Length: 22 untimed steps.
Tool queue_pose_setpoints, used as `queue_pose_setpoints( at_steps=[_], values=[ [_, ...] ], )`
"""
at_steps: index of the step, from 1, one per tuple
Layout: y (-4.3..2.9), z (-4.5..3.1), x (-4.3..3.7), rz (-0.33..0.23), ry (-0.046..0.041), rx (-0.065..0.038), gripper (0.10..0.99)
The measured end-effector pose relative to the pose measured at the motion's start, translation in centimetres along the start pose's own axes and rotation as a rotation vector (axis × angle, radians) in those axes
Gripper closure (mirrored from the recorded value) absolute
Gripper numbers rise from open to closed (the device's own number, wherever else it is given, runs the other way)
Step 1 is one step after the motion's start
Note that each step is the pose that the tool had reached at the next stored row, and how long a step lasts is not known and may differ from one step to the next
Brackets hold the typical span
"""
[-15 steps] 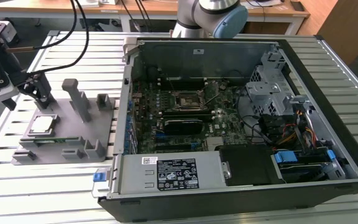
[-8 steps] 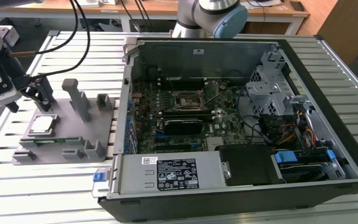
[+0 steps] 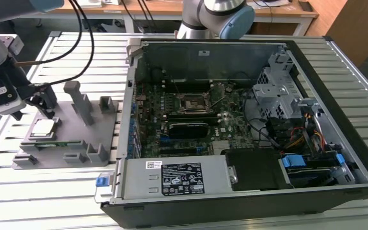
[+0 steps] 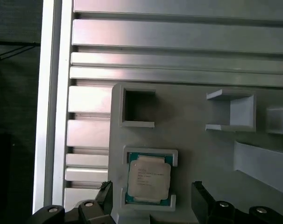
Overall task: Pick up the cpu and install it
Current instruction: 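Pick up the cpu and move it towards the insertion slot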
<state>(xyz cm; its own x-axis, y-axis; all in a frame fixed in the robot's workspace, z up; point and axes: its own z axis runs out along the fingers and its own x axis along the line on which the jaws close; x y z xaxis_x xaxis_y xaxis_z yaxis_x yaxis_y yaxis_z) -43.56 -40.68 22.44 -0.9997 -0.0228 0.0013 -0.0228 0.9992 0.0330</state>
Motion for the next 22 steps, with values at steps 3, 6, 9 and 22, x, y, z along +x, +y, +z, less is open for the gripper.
queue_pose_setpoints(
  at_steps=[3,6,9,22],
  values=[
    [-0.05,0.45,0.00,0.001,0.0003,0.000,0.325],
    [-0.07,0.86,0.00,0.005,0.0007,0.000,0.325],
    [-0.09,1.21,-0.01,0.009,0.0007,0.004,0.325],
    [-0.15,3.18,-0.01,0.013,0.0030,0.007,0.325]
  ],
)
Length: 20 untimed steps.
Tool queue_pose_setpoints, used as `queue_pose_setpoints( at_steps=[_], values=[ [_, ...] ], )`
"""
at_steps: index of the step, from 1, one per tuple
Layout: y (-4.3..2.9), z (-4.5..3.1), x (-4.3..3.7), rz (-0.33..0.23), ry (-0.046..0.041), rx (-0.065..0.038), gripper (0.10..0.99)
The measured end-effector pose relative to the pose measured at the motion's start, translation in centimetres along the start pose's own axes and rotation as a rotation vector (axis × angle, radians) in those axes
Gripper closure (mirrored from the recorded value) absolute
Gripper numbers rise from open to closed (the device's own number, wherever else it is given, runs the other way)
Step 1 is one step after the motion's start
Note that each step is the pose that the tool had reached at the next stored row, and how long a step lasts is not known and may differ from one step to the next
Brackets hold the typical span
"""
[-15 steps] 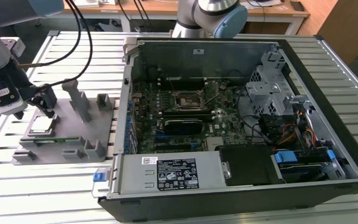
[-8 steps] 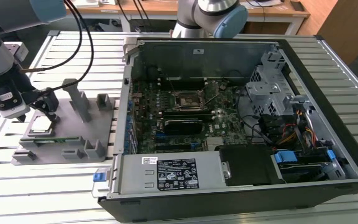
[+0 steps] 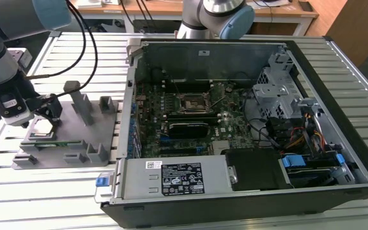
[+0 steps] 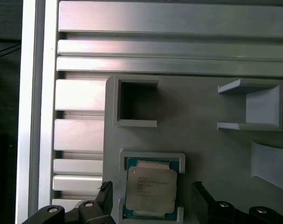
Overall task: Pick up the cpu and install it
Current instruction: 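Pick up the cpu and move it towards the insertion slot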
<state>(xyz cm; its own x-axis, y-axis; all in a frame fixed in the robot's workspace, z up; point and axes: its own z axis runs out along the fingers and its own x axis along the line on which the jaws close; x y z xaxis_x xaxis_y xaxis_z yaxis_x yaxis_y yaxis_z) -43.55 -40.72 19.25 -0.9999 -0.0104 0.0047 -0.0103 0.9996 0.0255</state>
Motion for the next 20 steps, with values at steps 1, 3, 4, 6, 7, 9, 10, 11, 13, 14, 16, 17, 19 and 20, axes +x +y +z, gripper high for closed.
queue_pose_setpoints(
  at_steps=[1,3,4,6,7,9,10,11,13,14,16,17,19,20],
  values=[
    [0.00,0.10,0.00,0.001,0.0008,0.000,0.325],
    [0.00,0.23,0.00,0.003,0.0017,0.000,0.325],
    [0.00,0.28,0.00,0.005,0.0019,0.000,0.325],
    [0.00,0.40,0.00,0.007,0.0019,0.000,0.325],
    [0.00,0.48,0.00,0.008,0.0020,0.000,0.325],
    [-0.01,0.65,0.00,0.009,0.0021,0.000,0.325],
    [-0.01,0.72,0.00,0.009,0.0022,0.000,0.325],
    [-0.01,0.79,0.00,0.009,0.0023,0.000,0.325],
    [-0.02,0.90,0.00,0.009,0.0023,0.000,0.325],
    [-0.02,0.93,0.00,0.009,0.0024,0.000,0.337],
    [-0.01,0.93,-0.01,0.009,0.0025,0.000,0.408],
    [-0.02,0.93,-0.01,0.009,0.0024,0.000,0.408],
    [-0.02,0.95,-0.03,0.009,0.0022,0.001,0.408],
    [-0.04,0.94,-0.03,0.009,0.0024,0.001,0.408]
  ],
)
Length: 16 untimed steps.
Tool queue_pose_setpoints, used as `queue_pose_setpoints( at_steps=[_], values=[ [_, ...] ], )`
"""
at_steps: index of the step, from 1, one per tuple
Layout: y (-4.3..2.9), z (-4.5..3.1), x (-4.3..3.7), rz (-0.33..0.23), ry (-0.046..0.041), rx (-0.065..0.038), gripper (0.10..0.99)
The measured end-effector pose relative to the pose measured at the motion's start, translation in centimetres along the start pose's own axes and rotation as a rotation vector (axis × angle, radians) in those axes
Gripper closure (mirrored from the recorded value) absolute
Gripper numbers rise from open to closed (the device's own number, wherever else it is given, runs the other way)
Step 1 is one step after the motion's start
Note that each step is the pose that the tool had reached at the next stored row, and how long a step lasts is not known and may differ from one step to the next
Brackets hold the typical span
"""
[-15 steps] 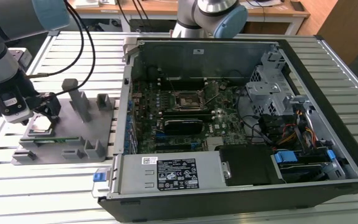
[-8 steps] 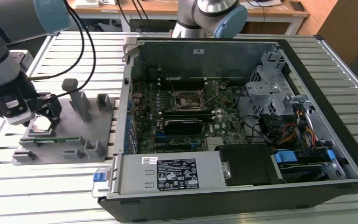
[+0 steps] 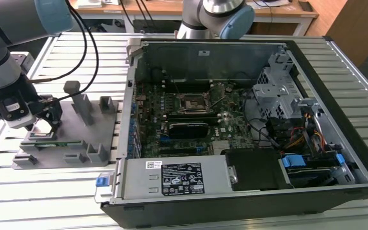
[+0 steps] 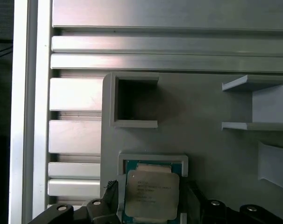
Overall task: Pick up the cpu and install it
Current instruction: 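Pick up the cpu and move it towards the insertion slot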
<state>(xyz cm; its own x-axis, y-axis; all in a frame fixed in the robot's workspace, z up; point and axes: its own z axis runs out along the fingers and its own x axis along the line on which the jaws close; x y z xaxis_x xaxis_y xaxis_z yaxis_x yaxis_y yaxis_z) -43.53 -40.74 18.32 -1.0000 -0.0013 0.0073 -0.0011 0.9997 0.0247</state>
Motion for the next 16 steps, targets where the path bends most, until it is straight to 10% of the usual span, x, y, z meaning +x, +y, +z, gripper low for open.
queue_pose_setpoints(
  at_steps=[16],
  values=[
    [-0.14,-0.22,-0.06,0.000,-0.0002,-0.001,0.541]
  ],
)
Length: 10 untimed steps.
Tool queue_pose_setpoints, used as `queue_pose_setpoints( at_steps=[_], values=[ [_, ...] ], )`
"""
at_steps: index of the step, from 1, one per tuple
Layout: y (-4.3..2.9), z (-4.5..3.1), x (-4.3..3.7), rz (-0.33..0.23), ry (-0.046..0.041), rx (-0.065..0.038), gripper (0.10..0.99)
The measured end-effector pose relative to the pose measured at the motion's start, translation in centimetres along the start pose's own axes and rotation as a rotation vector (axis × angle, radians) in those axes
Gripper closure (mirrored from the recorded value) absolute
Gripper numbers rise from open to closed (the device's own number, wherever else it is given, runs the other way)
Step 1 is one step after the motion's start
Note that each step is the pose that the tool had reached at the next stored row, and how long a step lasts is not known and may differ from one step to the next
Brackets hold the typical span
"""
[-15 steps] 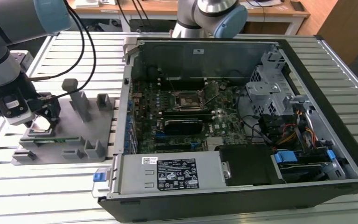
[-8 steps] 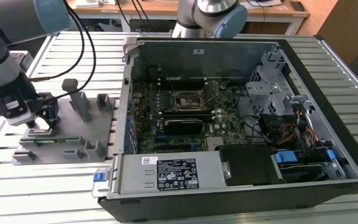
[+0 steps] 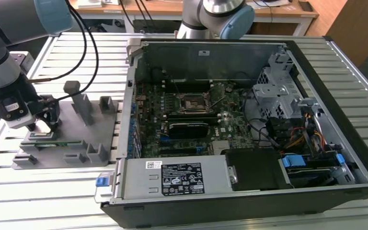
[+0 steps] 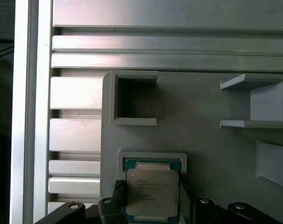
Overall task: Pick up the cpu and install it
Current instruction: 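Pick up the cpu and move it towards the insertion slot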
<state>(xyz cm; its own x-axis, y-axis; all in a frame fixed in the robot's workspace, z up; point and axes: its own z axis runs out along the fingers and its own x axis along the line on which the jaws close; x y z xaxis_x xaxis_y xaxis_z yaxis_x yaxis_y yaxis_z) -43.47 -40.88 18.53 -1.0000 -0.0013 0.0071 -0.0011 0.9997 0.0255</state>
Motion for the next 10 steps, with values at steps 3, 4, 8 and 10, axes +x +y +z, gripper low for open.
queue_pose_setpoints(
  at_steps=[3,4,8,10],
  values=[
    [-0.01,0.06,0.01,0.000,0.0003,0.000,0.541],
    [-0.01,0.09,0.01,0.000,0.0003,0.000,0.541],
    [-0.01,0.13,0.00,0.000,0.0004,0.000,0.533],
    [-0.01,0.15,0.01,0.000,0.0003,0.000,0.471]
  ],
)
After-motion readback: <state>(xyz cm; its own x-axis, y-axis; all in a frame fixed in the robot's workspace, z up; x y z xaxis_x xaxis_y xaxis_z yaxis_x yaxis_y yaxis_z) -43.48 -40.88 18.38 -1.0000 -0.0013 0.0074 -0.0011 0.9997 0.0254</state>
